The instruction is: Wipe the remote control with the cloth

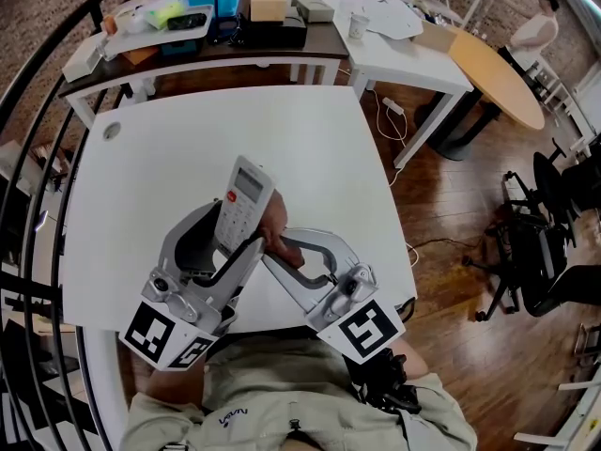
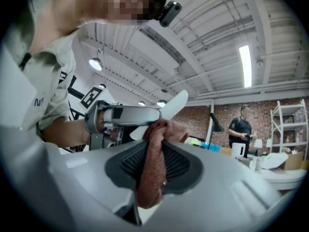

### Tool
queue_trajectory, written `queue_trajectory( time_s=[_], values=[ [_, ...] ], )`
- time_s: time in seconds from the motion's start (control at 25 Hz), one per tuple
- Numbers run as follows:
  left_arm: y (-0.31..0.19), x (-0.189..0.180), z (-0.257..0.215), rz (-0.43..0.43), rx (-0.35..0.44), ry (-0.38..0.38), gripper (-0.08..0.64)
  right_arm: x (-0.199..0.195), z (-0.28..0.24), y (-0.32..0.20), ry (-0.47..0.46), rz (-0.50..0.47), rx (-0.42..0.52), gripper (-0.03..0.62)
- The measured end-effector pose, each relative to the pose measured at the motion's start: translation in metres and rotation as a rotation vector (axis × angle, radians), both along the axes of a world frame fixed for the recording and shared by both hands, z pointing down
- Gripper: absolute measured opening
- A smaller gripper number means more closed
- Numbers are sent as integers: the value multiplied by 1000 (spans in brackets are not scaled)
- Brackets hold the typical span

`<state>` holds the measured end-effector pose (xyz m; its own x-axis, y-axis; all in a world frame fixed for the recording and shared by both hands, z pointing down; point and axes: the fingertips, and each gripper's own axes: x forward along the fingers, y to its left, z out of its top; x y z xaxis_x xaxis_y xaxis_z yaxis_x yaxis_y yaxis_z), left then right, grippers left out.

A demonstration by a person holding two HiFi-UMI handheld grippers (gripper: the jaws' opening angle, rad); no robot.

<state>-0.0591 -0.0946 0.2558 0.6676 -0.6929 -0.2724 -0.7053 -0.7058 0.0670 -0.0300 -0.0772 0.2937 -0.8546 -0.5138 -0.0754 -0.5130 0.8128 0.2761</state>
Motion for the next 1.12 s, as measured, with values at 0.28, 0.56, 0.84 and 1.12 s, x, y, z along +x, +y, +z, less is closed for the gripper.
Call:
queue_trajectory(
  time_s=[0.28, 0.56, 0.84, 1.12],
  values=[
    [2, -3, -7, -3, 17, 21, 241, -12, 33, 14, 171, -66, -36, 77],
    [1, -7, -7, -17, 20, 24, 241, -19, 39, 19, 227, -120, -20, 77],
    [2, -4, -2, -40, 39, -37, 241, 16, 7, -16, 89, 41, -23, 77],
    [-1, 3, 6, -66, 66, -143, 241, 67, -53, -46, -140, 212, 72, 77]
  ],
)
